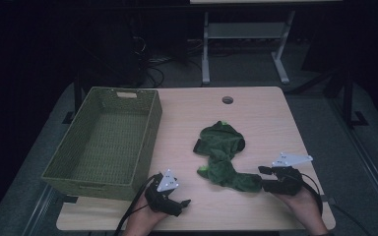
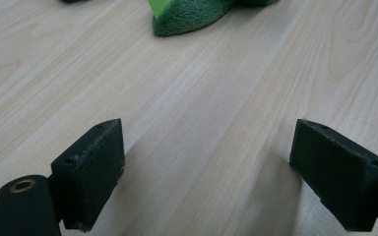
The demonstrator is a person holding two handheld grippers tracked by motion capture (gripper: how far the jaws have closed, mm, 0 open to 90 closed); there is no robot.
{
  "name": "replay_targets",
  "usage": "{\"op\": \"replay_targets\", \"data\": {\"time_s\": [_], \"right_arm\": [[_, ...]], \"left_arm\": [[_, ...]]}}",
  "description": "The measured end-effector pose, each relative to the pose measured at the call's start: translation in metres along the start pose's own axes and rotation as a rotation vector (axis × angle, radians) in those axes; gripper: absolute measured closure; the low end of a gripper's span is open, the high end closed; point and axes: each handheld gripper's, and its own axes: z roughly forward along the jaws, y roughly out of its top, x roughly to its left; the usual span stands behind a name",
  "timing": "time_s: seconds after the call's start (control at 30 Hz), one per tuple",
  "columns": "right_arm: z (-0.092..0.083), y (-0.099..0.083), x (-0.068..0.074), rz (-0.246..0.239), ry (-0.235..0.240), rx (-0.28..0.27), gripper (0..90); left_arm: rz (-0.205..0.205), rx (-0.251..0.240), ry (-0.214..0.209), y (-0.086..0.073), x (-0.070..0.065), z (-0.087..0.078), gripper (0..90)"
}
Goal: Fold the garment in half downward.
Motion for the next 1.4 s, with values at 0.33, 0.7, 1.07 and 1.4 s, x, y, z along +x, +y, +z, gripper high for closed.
{"op": "replay_targets", "data": {"time_s": [0.33,0.7,1.07,1.4], "right_arm": [[-0.026,-0.031,-0.008,0.022,-0.012,-0.007,48.9],[-0.017,-0.048,0.000,0.028,0.046,0.046,53.5],[-0.001,-0.041,-0.003,0.019,0.112,0.065,74.5],[-0.008,-0.027,-0.004,-0.011,0.139,0.026,85.8]], "left_arm": [[0.001,0.001,-0.003,0.000,0.000,0.000,12.6],[0.002,0.002,-0.005,0.001,0.000,0.000,12.6],[0.003,0.002,-0.007,0.001,0.001,0.001,12.6],[0.006,0.002,-0.008,0.002,0.001,0.001,12.6]]}}
